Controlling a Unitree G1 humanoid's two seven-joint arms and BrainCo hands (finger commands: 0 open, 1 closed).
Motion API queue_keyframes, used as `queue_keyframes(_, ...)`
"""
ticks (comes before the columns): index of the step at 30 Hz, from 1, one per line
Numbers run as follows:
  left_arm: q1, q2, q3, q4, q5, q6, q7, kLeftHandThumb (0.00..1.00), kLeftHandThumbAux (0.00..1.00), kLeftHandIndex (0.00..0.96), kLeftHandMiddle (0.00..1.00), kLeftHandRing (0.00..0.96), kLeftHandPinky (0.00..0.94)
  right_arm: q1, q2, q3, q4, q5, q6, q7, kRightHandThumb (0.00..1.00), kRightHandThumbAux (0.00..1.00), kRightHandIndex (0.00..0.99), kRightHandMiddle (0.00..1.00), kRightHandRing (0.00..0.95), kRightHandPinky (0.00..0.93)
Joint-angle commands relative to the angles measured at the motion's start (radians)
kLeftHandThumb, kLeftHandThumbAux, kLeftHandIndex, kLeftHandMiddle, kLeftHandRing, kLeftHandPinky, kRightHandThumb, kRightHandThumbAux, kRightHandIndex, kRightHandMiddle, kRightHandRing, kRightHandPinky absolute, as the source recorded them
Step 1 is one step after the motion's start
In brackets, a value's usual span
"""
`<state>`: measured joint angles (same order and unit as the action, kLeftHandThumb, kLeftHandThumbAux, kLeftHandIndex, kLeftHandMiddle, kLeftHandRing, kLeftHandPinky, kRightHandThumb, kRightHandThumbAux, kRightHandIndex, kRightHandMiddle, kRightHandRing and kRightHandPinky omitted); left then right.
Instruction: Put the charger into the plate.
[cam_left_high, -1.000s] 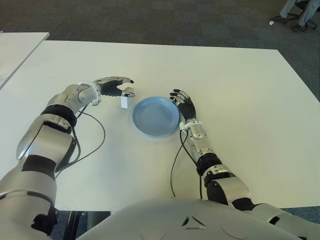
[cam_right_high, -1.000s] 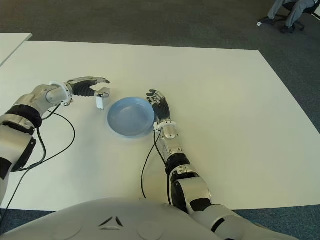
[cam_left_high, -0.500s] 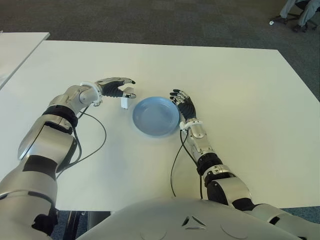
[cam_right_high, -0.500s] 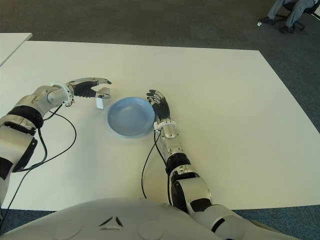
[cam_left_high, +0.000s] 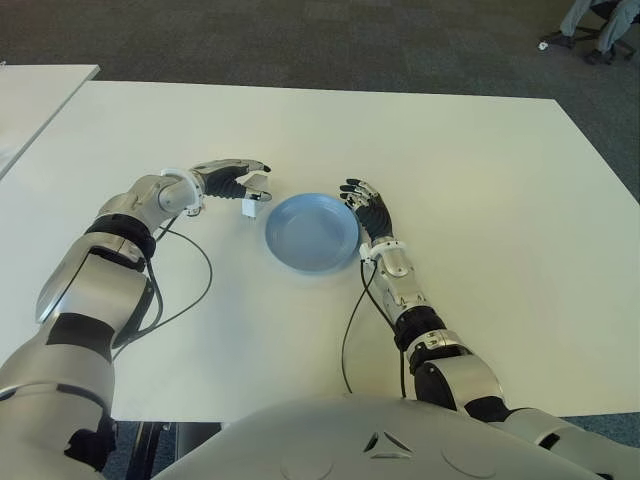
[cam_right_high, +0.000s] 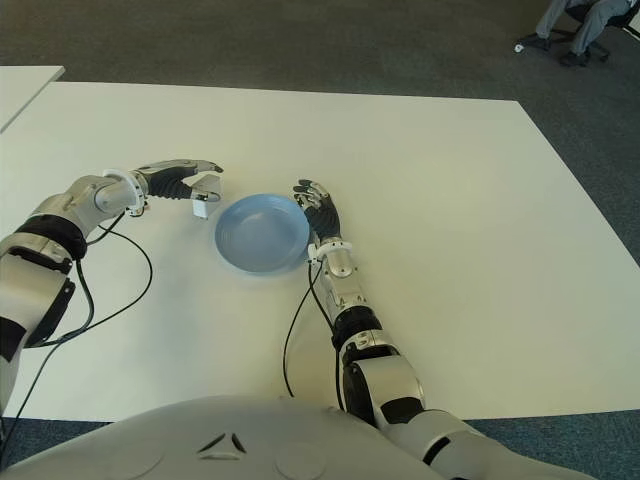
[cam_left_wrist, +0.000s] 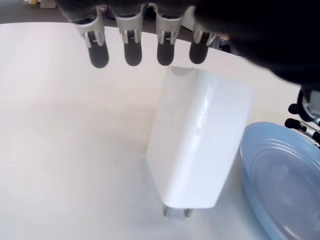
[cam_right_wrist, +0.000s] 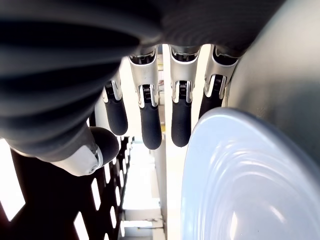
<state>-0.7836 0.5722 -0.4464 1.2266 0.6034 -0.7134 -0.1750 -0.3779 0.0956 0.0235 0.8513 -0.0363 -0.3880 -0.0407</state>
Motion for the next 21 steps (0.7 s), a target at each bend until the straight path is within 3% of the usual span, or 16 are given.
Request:
queue_keyframes(1, 0.036, -0.013, -0.002, 0.014, -0.002, 0.006, 0.009, 0.499, 0.255, 0.0, 0.0, 0.0, 0.0, 0.045, 0.003, 0.002, 0.01, -0.003, 0.035, 0.002, 0.0, 0.59, 0.226, 0.304, 0.267, 0.231)
queue_keyframes(21, 0.07, -0.016, -0.008, 0.018, 0.004, 0.012, 0.052, 0.478, 0.247, 0.014, 0.0, 0.0, 0.0, 0.065, -0.008, 0.005, -0.023, -0.003, 0.035, 0.031, 0.0, 0.577, 0.231, 0.297, 0.263, 0.227)
